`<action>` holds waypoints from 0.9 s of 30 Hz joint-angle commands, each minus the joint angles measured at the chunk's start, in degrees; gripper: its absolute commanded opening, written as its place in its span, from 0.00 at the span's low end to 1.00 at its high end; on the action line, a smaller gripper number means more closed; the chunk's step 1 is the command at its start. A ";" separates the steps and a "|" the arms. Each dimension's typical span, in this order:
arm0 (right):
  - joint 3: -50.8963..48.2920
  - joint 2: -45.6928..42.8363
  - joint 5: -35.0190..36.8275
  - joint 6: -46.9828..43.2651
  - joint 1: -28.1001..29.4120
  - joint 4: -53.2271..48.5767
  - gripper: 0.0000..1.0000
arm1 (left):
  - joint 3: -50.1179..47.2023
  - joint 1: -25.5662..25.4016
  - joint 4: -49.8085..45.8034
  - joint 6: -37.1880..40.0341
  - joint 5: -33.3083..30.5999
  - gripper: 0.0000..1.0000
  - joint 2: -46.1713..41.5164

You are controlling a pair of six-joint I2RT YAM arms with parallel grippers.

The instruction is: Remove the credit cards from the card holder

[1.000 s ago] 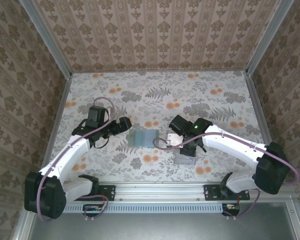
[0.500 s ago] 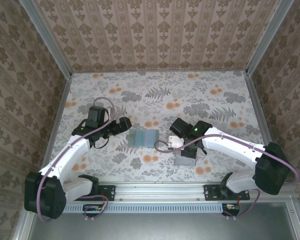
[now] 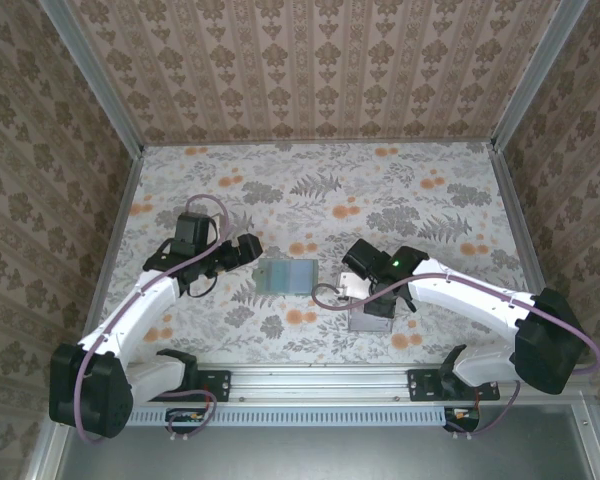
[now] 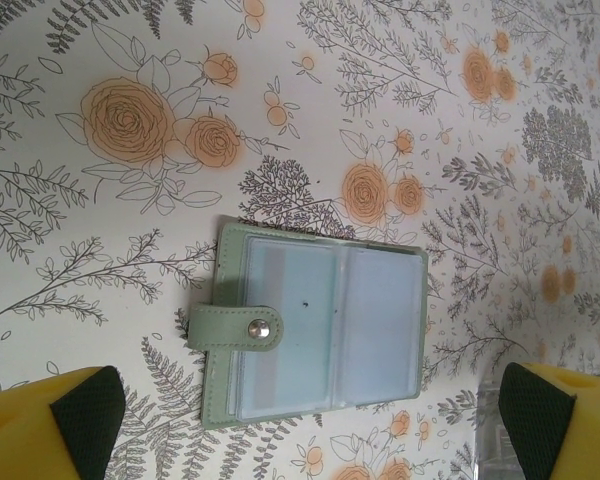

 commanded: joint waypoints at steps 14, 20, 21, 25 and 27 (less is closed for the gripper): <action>4.69 0.39 -0.57 -0.07 0.19 -2.92 0.01 | -0.52 0.43 -0.73 -0.47 0.13 1.00 -1.46; 3.30 -0.46 -1.33 2.32 0.18 -2.20 0.01 | -0.53 0.44 -0.61 -0.44 0.27 1.00 -1.20; 3.25 -0.63 -1.21 2.64 0.16 -2.01 0.01 | -0.48 0.44 -0.56 -0.40 0.29 1.00 -1.15; 3.86 -1.54 -0.85 4.28 0.15 -1.12 0.10 | -0.61 0.46 -0.54 -0.40 0.40 1.00 -1.10; 4.77 -2.13 -1.07 6.12 0.07 -0.40 0.14 | -0.61 0.44 -0.49 -0.18 0.34 1.00 -1.02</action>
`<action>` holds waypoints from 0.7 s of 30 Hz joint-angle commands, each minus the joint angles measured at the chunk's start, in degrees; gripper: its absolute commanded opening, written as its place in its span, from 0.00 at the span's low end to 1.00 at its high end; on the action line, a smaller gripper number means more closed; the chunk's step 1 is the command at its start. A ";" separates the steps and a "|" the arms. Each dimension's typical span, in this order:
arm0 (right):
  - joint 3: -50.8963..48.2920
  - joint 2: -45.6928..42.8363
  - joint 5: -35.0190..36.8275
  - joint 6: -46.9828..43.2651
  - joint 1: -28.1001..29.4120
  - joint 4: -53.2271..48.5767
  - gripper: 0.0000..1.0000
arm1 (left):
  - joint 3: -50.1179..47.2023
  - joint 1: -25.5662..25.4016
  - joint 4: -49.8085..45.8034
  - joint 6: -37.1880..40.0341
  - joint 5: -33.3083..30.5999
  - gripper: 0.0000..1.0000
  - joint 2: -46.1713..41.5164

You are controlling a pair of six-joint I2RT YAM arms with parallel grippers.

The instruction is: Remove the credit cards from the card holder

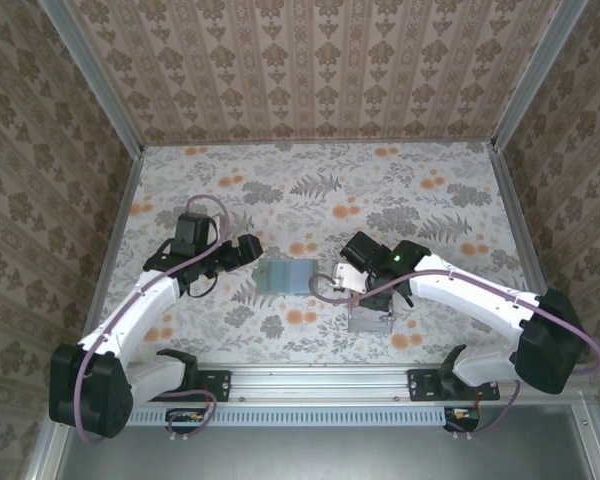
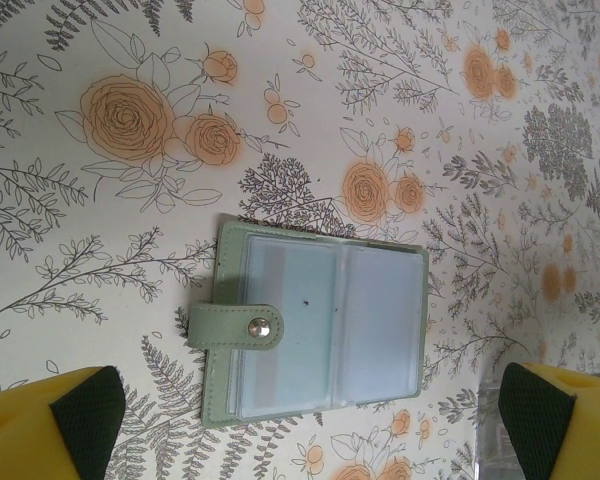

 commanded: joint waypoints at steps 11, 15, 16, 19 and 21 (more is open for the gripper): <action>9.10 1.08 -4.38 36.55 -0.61 14.95 0.34 | -0.67 0.62 -1.59 0.65 0.80 0.98 0.65; 14.86 8.03 -5.06 49.41 -1.02 13.64 0.17 | -1.09 0.62 -1.07 0.39 3.33 0.85 3.15; 15.98 9.72 -6.02 52.06 -1.16 13.14 0.14 | -1.26 0.53 -0.99 0.39 3.84 0.80 3.64; 18.20 14.52 -9.45 59.43 -1.27 13.14 0.07 | -1.97 0.29 -0.21 0.48 4.97 0.67 5.35; 18.80 17.31 -11.27 63.73 -1.30 13.38 0.01 | -2.17 -0.19 0.01 0.61 5.31 0.58 6.63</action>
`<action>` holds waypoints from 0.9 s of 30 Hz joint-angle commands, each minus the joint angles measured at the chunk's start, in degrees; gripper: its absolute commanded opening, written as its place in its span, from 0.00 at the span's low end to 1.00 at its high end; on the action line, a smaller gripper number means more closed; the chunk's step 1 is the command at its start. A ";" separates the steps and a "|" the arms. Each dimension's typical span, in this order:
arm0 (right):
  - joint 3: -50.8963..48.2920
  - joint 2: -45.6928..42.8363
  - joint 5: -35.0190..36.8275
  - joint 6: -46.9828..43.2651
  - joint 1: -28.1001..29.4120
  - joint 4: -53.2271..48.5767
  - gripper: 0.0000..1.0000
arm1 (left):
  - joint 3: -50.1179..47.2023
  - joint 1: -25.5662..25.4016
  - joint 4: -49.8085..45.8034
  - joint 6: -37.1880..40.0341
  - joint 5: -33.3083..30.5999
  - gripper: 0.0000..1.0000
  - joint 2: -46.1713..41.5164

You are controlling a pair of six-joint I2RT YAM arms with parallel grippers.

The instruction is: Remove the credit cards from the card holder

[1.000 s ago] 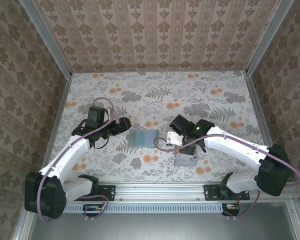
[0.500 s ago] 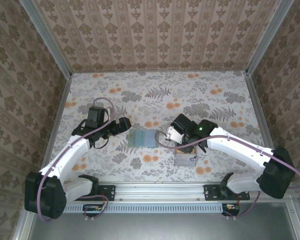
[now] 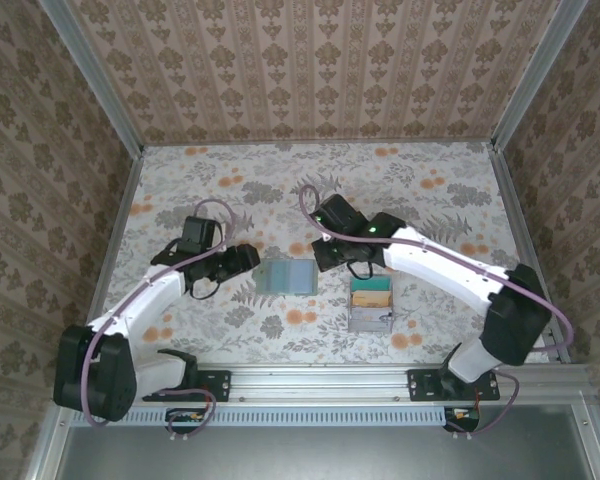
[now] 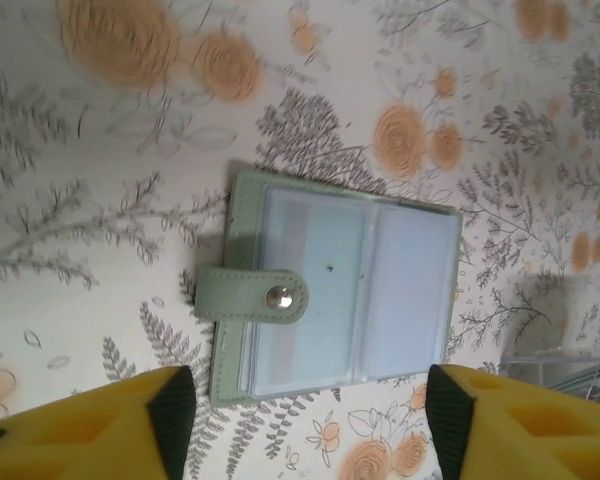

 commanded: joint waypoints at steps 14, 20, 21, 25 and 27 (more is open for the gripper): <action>4.13 17.34 -3.11 25.39 -0.41 -0.08 0.08 | -0.17 -4.53 3.67 1.05 1.65 0.42 9.38; 4.33 20.18 -3.51 26.58 -0.96 0.91 0.19 | 0.46 -4.92 4.40 1.74 1.60 0.42 11.97; 4.34 20.61 -3.60 26.61 -1.05 1.10 0.20 | 0.52 -5.00 4.55 1.80 1.63 0.42 12.35; 4.83 22.29 -4.34 26.30 -1.17 1.36 0.22 | 0.72 -5.51 4.95 1.93 1.43 0.42 13.39; 5.18 23.08 -4.62 26.12 -1.30 1.57 0.22 | 0.82 -5.74 5.31 1.93 1.41 0.41 13.88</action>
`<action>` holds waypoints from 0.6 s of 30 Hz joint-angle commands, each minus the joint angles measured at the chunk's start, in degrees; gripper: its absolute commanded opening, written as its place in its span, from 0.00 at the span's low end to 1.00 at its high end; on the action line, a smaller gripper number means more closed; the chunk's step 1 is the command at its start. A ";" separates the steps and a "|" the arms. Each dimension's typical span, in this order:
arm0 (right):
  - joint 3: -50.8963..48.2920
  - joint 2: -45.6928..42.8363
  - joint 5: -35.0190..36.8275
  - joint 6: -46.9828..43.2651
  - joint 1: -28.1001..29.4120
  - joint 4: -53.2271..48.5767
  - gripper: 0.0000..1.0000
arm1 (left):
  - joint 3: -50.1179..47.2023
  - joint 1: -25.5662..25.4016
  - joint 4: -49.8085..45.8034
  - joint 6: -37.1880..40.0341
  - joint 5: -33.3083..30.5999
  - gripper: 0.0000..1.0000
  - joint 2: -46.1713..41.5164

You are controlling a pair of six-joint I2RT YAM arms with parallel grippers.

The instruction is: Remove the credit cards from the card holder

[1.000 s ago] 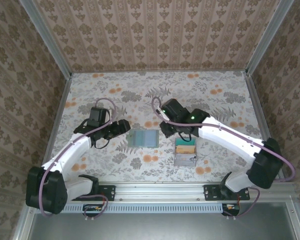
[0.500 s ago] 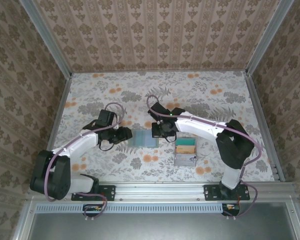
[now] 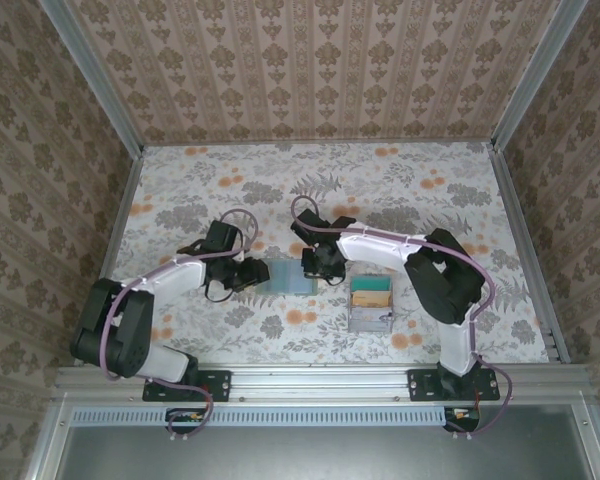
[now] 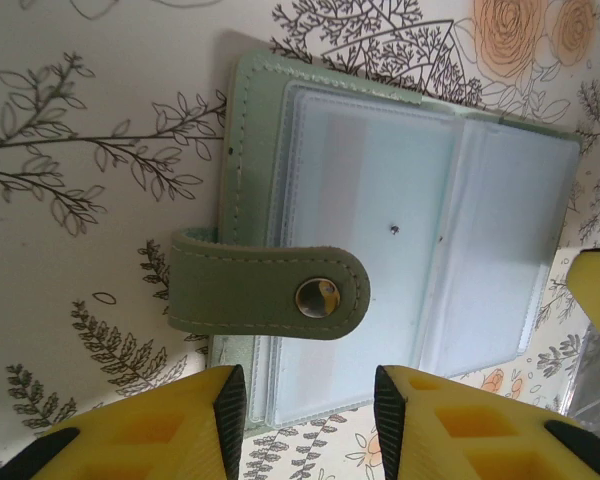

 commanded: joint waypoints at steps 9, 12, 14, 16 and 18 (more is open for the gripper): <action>2.11 3.69 -1.67 0.12 -0.41 -0.18 0.22 | 1.66 -1.75 1.13 1.96 -0.96 0.37 3.06; 1.87 3.70 -1.68 -0.18 -0.53 -0.18 0.22 | 1.71 -2.03 1.22 2.05 -1.44 0.37 3.50; 1.78 3.78 -1.77 -0.25 -0.52 -0.20 0.22 | 1.75 -2.33 1.62 2.11 -1.10 0.37 3.91; 1.70 3.88 -1.87 -0.29 -0.49 -0.10 0.22 | 1.80 -2.28 2.28 1.98 -0.39 0.37 4.39; 1.57 4.14 -2.23 -0.23 -0.49 -0.03 0.22 | 1.67 -2.30 3.46 1.64 0.93 0.37 4.58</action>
